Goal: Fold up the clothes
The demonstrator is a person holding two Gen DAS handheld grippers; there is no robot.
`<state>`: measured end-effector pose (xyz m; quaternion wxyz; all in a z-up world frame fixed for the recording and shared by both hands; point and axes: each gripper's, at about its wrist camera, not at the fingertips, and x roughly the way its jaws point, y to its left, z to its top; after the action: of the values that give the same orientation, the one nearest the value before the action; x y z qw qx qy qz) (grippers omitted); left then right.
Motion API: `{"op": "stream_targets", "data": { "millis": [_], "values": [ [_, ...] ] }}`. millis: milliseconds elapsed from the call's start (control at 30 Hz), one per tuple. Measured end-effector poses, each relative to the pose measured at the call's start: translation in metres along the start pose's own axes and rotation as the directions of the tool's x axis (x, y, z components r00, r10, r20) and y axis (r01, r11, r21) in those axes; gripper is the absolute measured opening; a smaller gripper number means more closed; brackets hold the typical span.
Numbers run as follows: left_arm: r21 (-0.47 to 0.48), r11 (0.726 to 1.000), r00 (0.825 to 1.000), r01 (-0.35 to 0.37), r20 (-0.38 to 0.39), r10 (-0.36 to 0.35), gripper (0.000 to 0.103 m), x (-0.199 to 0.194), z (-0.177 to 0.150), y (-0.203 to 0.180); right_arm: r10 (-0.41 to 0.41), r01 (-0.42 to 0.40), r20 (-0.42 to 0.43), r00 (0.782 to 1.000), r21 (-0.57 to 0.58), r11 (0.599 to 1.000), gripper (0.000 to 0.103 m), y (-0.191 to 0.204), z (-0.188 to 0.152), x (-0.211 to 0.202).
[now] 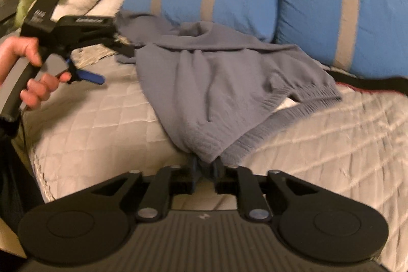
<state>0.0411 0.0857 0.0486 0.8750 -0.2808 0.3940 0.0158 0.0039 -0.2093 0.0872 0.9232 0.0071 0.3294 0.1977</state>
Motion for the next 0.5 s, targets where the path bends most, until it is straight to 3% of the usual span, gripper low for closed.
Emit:
{"op": "stream_targets", "data": {
  "millis": [67,133,233,333,433,500],
  "values": [
    [0.01,1.0,1.0,0.001,-0.002,-0.001,0.102,0.0,0.0,-0.001,-0.002,0.002,-0.011,1.0,0.037,0.999,0.059,-0.003,-0.002,-0.001],
    [0.01,1.0,1.0,-0.001,-0.006,0.001,0.102,0.001,-0.001,-0.001,-0.003,0.005,-0.023,1.0,0.074,0.997,0.068,-0.005,-0.004,-0.002],
    [0.009,1.0,1.0,-0.001,-0.016,0.001,0.102,0.002,-0.002,-0.001,-0.003,0.008,-0.04,0.999,0.131,0.991,0.073,-0.009,-0.007,-0.004],
    [0.019,1.0,1.0,0.003,-0.02,-0.003,0.102,0.003,-0.004,-0.003,0.039,-0.023,-0.057,0.998,0.258,0.966,0.074,-0.021,-0.008,0.003],
    [0.026,1.0,1.0,0.006,-0.021,-0.005,0.102,0.004,-0.006,-0.004,0.121,-0.087,-0.052,0.991,0.433,0.897,0.074,-0.038,-0.013,0.011],
    [0.024,1.0,1.0,0.006,-0.023,-0.005,0.102,0.004,-0.006,-0.003,0.181,-0.136,-0.029,0.983,0.546,0.827,0.074,-0.05,-0.017,0.016]
  ]
}}
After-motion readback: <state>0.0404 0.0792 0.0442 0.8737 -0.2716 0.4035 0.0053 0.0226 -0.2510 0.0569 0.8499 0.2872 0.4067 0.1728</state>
